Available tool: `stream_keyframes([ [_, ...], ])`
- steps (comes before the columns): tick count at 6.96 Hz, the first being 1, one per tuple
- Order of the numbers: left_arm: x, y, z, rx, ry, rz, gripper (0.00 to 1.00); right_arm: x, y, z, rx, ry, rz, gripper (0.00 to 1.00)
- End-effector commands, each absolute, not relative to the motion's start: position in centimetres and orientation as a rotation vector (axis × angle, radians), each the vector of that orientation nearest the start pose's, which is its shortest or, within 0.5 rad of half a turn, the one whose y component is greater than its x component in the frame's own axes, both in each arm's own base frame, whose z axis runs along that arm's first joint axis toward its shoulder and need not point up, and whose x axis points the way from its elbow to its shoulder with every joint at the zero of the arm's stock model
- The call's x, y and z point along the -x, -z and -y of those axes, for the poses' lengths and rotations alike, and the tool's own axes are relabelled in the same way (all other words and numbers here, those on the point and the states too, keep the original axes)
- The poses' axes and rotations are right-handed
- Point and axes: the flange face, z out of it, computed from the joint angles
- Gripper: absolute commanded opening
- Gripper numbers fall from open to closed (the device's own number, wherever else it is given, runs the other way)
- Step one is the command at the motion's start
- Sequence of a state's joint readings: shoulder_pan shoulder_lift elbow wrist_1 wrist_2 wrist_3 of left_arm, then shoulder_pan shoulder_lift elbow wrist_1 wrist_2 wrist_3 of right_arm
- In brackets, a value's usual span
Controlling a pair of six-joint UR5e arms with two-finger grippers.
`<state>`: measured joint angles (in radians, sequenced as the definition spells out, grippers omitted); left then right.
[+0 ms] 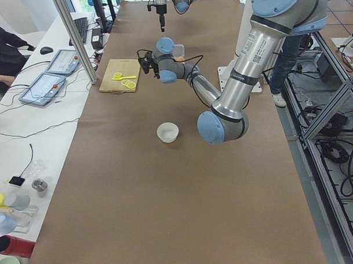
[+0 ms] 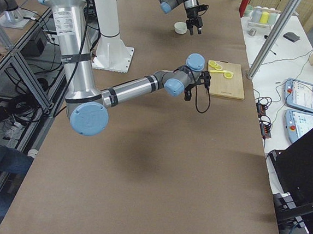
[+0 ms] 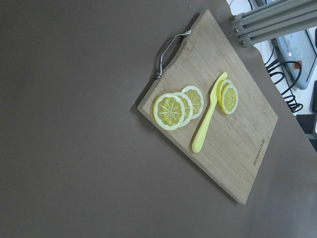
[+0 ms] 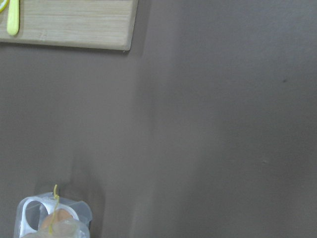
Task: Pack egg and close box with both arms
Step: 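Withdraw the left gripper toward the cutting board while the right arm reaches in, then move the right gripper to the open lid of the egg box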
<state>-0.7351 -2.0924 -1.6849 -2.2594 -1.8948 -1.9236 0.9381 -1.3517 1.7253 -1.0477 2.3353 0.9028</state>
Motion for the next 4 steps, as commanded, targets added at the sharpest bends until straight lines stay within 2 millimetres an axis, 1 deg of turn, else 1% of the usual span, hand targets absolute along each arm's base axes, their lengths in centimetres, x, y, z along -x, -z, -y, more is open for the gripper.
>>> stream_keyframes([
  [1,-40.8,-23.8,50.5,0.028,0.71,-1.354,0.98,33.7,-41.3,45.6,-0.16,0.05,1.177,0.43],
  [2,-40.7,-23.8,50.5,0.028,0.711,-1.355,0.98,33.8,-41.3,45.4,-0.153,0.055,1.18,0.03],
  [3,-40.7,-23.9,50.5,0.027,0.711,-1.357,0.98,34.0,-41.1,45.0,-0.151,0.061,1.184,0.0],
  [4,-40.7,-23.9,50.5,0.027,0.711,-1.357,0.98,34.6,-40.9,44.5,-0.139,0.073,1.189,0.0],
])
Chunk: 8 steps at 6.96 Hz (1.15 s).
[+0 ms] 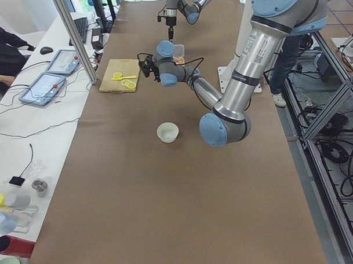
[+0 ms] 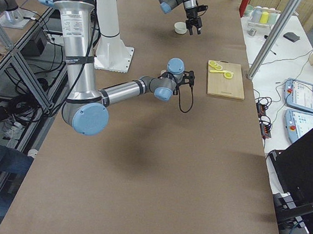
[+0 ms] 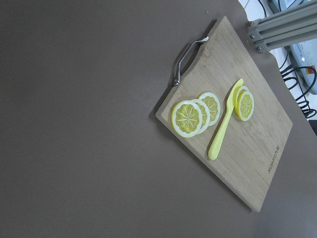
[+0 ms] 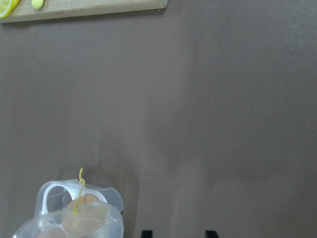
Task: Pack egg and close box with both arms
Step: 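Move the right gripper to the open lid of the egg box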
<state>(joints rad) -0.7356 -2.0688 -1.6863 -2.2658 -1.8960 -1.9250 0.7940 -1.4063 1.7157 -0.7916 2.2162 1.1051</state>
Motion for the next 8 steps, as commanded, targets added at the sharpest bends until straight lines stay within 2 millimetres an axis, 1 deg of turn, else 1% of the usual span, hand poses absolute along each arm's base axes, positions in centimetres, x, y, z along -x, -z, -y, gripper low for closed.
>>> stream_keyframes([
  [1,-40.7,-24.0,50.6,0.027,0.712,-1.355,0.98,36.1,-40.2,43.7,-0.121,0.08,1.2,0.0],
  [2,-40.8,-24.4,50.6,0.03,0.716,-1.348,0.98,36.9,-39.8,43.2,-0.094,0.065,1.208,0.0],
  [3,-40.8,-25.0,50.4,0.033,0.717,-1.342,0.98,36.8,-38.8,42.9,-0.096,0.077,1.225,0.0],
  [5,-40.8,-25.2,50.4,0.033,0.719,-1.339,0.98,36.9,-37.4,42.2,-0.106,0.097,1.245,0.0],
  [6,-40.7,-25.4,50.3,0.035,0.72,-1.338,0.98,38.1,-36.5,41.9,-0.111,0.111,1.252,0.0],
  [7,-40.6,-25.3,50.3,0.036,0.721,-1.339,0.98,40.1,-34.5,41.5,-0.101,0.127,1.275,0.0],
  [8,-40.7,-25.5,50.3,0.037,0.723,-1.335,0.98,42.2,-32.0,41.1,-0.102,0.128,1.301,0.0],
])
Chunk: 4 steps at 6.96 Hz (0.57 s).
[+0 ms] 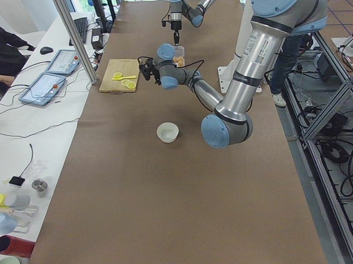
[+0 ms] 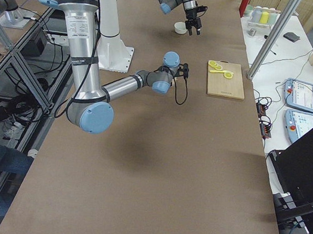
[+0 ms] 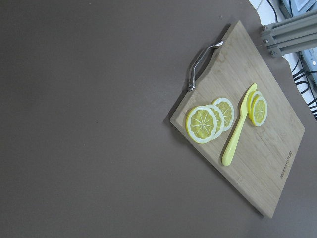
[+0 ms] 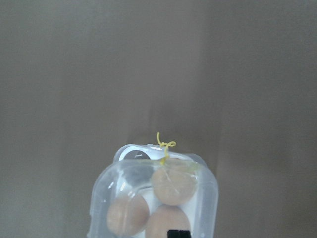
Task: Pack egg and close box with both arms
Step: 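Push the lid down over the eggs with the right gripper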
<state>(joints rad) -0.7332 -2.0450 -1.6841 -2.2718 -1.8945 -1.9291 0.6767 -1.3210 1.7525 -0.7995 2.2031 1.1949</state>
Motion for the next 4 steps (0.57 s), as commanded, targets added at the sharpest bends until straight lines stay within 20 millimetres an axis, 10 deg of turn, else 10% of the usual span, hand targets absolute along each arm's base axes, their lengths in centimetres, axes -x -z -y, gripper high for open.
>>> stream_keyframes([
  [1,-40.8,-25.7,50.4,0.037,0.724,-1.331,0.98,44.8,-29.3,40.8,-0.102,0.127,1.279,0.0],
  [4,-40.5,-26.9,50.2,0.039,0.729,-1.316,0.98,43.7,-22.8,41.6,-0.103,0.08,1.23,0.0],
])
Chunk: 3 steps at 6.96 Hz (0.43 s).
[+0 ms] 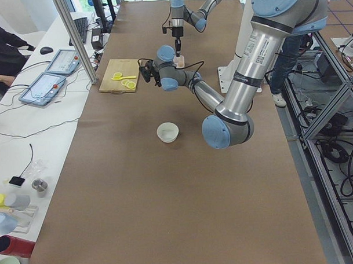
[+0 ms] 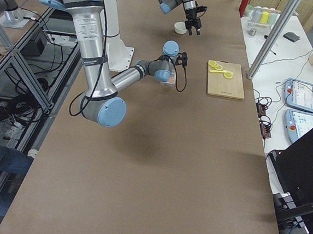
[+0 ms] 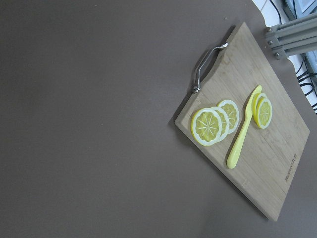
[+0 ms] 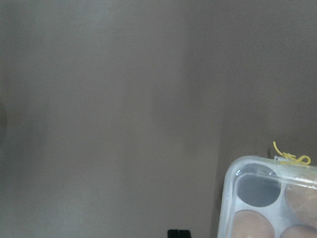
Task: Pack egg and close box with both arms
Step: 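Push the lid down over the eggs with the right gripper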
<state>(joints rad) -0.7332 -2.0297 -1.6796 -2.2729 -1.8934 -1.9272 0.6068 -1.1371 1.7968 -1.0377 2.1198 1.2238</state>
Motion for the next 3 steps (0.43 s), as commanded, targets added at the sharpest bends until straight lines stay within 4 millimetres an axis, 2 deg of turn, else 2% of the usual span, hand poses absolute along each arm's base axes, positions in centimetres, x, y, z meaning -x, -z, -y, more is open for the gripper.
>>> stream_keyframes([
  [1,-40.4,-26.3,50.0,0.037,0.724,-1.323,0.98,42.0,-23.0,43.2,-0.102,0.054,1.225,0.85],
  [2,-39.9,-25.7,50.0,0.029,0.719,-1.333,0.98,38.9,-24.0,45.9,-0.133,0.005,1.209,0.99],
  [3,-38.6,-25.2,50.2,-0.096,0.595,-1.325,0.98,33.2,-26.6,50.3,-0.096,-0.088,1.164,0.99],
])
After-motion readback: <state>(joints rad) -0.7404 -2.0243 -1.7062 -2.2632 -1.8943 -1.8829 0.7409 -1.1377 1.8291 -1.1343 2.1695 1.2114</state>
